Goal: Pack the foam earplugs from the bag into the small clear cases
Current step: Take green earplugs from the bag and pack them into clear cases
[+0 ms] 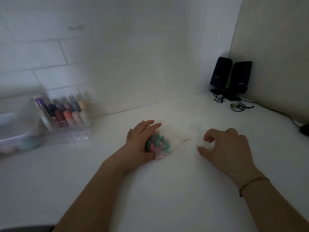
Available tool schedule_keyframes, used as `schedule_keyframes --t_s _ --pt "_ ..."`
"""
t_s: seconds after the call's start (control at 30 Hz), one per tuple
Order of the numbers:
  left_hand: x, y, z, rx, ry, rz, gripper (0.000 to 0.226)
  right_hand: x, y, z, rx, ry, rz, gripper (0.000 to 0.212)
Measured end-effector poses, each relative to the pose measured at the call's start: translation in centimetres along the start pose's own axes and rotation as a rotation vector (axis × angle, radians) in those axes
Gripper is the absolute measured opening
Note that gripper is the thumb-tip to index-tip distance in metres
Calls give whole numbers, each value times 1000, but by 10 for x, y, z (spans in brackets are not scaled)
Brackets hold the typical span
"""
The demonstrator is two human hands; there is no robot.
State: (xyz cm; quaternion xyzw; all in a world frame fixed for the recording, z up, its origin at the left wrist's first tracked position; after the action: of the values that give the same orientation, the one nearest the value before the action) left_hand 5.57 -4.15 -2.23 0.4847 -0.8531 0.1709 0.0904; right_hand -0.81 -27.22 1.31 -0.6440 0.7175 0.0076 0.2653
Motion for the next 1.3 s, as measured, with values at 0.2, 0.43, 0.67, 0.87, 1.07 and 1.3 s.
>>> schedule_keyframes --t_s 0.2,0.43,0.67,0.87,1.07,1.3 --pt "40 22 -64 162 543 2 80 -31 15 -37 252 -470 -335 25" --pt "92 -2 -21 -261 1149 -126 43 -55 27 -45 258 -670 -604 21" --pt "78 -9 -12 -125 1348 -167 47 -54 23 -30 318 -596 -552 16" --pt "73 -8 -14 -27 1344 -194 50 -61 26 -24 391 -466 -505 20" --pt "75 -8 -13 -31 1332 -142 47 -62 26 -26 400 -491 -441 30" --pt "74 -11 -22 -32 1257 -36 40 -60 17 -19 269 -727 -399 24"
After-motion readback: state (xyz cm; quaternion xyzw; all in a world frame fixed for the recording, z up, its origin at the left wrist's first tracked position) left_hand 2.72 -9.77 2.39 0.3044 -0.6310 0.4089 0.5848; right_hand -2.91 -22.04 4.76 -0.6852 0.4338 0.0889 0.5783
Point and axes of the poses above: each hand's wrist, its own y-axis away from the middle knuckle, its own z-axis out of the palm, x = y × z, the point moved 8 cm from there along -y, towards the middle knuckle, and after that the axes turned 11 degrees about -y, right-handed, at the moved point
